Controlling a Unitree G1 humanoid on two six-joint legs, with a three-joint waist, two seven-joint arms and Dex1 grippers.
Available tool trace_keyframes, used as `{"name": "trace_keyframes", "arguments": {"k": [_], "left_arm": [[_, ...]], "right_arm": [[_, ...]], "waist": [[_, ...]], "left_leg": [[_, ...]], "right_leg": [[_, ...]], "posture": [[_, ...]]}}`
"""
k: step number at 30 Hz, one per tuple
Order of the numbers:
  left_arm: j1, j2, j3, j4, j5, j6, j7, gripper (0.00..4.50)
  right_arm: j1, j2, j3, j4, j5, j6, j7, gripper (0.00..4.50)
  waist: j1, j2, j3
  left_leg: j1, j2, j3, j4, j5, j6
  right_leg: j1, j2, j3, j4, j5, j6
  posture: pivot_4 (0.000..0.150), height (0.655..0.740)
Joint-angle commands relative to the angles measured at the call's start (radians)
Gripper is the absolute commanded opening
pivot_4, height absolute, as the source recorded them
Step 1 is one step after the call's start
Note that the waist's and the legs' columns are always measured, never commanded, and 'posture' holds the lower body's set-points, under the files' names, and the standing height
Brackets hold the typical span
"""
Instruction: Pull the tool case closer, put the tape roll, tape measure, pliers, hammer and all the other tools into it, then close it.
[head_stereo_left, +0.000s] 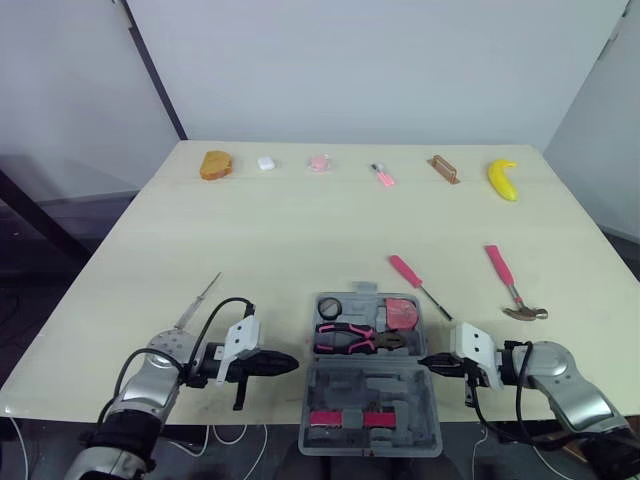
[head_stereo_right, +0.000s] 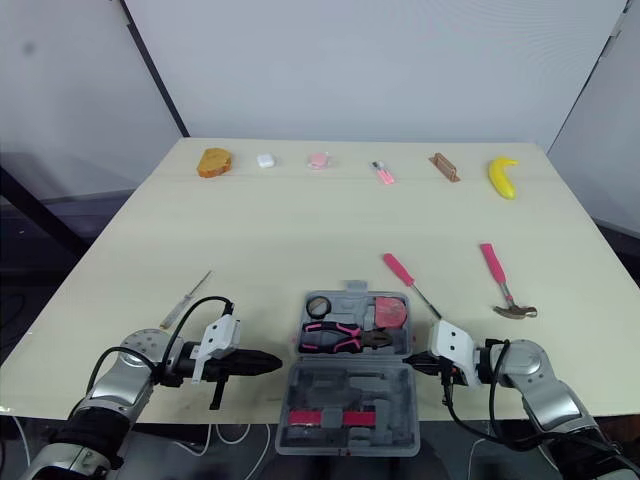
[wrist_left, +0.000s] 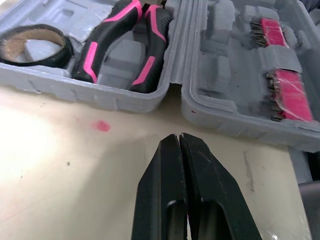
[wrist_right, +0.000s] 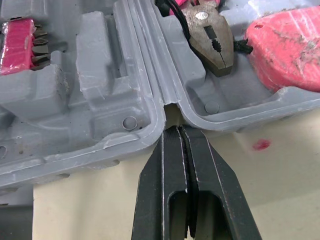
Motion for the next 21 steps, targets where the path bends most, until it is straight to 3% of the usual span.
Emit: {"name": "trace_keyframes", "arguments": {"k": [1,21], "left_arm": [[-0.028,-0.018,-0.015,0.034,0.019,-0.021,0.0,0.12],[-0.084,-0.11,-0.028,0.112,0.047,-0.064,0.026,0.12]], "right_arm": [[-0.017,0.009,0.007,-0.016,0.004,-0.023,0.002,0.0],[-0.029,0.037,0.004,-0.009,-0.009,-0.02,-0.012,0.0]], "waist": [[0.0,0.0,0.0],[0.001,0.0,0.0]], "left_leg": [[0.0,0.0,0.0,0.0,0.0,0.0],[0.0,0.0,0.0,0.001,0.0,0.0]], "right_leg": [[0.0,0.0,0.0,0.0,0.0,0.0],[0.002,0.0,-0.001,0.0,0.0,0.0]], "posture": [[0.15,0.74],[0.15,0.74]]}}
